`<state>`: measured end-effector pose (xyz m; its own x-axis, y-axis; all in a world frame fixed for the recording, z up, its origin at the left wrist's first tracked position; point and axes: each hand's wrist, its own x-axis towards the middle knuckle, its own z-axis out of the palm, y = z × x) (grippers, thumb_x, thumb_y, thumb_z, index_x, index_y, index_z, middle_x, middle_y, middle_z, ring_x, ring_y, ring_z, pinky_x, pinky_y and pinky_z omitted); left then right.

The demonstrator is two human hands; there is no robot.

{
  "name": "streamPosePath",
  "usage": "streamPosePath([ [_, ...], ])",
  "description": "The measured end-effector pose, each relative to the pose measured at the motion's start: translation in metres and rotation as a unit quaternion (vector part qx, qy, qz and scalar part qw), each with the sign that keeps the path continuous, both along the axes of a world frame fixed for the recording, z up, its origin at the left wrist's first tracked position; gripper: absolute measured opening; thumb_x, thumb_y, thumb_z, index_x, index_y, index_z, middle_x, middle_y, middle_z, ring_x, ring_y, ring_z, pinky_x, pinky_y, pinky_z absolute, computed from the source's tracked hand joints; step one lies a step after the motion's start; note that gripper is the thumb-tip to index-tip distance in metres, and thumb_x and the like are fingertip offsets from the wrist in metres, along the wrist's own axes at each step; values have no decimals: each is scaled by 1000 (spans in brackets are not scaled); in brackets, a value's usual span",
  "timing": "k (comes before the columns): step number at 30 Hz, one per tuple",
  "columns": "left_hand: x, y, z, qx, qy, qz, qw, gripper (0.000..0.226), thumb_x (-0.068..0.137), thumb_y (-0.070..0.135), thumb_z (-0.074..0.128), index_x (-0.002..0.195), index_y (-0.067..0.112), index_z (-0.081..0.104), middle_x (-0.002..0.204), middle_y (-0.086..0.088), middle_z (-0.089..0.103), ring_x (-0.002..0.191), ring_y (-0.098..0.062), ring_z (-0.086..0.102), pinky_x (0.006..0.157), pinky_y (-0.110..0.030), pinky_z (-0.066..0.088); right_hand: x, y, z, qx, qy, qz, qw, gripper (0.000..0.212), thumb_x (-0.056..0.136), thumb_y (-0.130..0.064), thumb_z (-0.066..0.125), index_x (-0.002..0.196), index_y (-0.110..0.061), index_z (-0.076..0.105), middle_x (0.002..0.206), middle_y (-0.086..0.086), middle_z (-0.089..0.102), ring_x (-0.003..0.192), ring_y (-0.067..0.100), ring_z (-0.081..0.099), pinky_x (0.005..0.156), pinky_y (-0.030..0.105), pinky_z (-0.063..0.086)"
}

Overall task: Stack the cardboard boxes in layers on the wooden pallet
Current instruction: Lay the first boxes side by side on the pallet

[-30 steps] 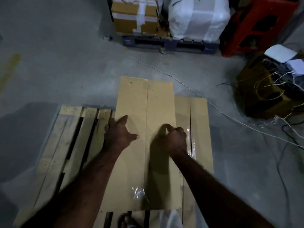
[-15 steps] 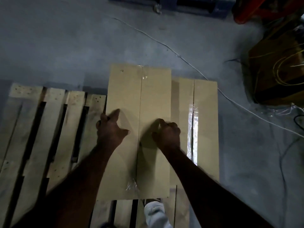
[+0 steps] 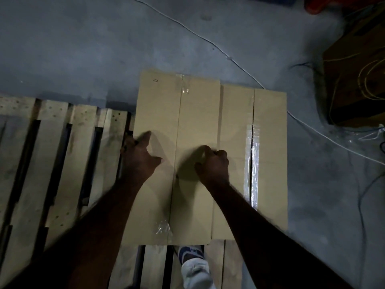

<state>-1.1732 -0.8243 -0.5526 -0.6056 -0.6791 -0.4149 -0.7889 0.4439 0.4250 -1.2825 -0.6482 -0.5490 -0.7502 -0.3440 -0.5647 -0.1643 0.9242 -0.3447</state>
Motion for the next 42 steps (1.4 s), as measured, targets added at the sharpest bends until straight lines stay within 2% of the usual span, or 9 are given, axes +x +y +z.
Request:
streamPosePath([
  [8,8,-1,-25,16,22,-5,1000,96,73,27,87,152,14,36,152,-21,34,138,-39,35,112,-48,37,4,0,-10,14,20,20,1000,56,88,-23,66,139,-13,48,137,17,38,120,40,41,103,36,37],
  [14,21,-1,-25,66,20,-40,997,110,74,36,86,159,21,17,164,-14,5,149,-34,16,117,-43,29,12,1,-14,29,34,20,999,53,89,-17,62,139,-11,47,140,15,34,124,38,37,102,40,41],
  [19,66,31,-19,28,-84,-104,991,122,71,61,78,158,29,-2,163,-13,-20,151,-39,-7,118,-63,15,18,11,-14,55,63,72,994,60,89,-22,63,144,-15,43,144,14,31,126,37,35,100,50,47],
  [21,91,61,-21,-47,-92,-195,975,120,66,78,67,156,27,6,163,-22,-11,149,-47,-4,113,-70,3,19,17,-13,62,65,91,992,63,89,-26,63,147,-16,41,145,14,30,127,38,34,101,50,47],
  [25,119,123,-29,-75,-16,-384,920,124,46,69,80,151,24,33,163,-23,14,147,-51,15,110,-75,14,21,22,-12,59,73,123,988,61,87,-27,63,145,-18,46,143,14,32,126,37,35,100,44,45],
  [31,111,180,-41,-94,11,-496,863,76,81,50,30,146,13,45,159,-25,24,145,-50,21,108,-72,26,26,45,-14,10,60,170,984,51,87,-19,60,137,-13,53,150,13,33,134,35,33,104,42,44],
  [34,108,190,-52,-119,29,-504,855,77,78,40,53,149,12,41,161,-22,23,147,-47,21,108,-73,23,31,62,-18,-21,55,202,978,51,88,-13,60,138,-5,55,156,18,32,146,35,25,116,38,33],
  [37,106,190,-61,-128,42,-512,849,101,71,45,77,153,11,30,162,-19,21,148,-45,20,109,-74,18,40,79,-20,-38,50,205,977,51,91,-11,55,142,-4,51,158,18,30,148,33,24,117,38,32],
  [42,99,190,-62,-125,37,-524,842,102,72,47,76,155,13,29,160,-14,28,149,-39,21,112,-71,13,61,110,-24,-53,68,147,985,53,86,-24,34,124,2,61,136,25,53,126,44,50,107,45,44],
])
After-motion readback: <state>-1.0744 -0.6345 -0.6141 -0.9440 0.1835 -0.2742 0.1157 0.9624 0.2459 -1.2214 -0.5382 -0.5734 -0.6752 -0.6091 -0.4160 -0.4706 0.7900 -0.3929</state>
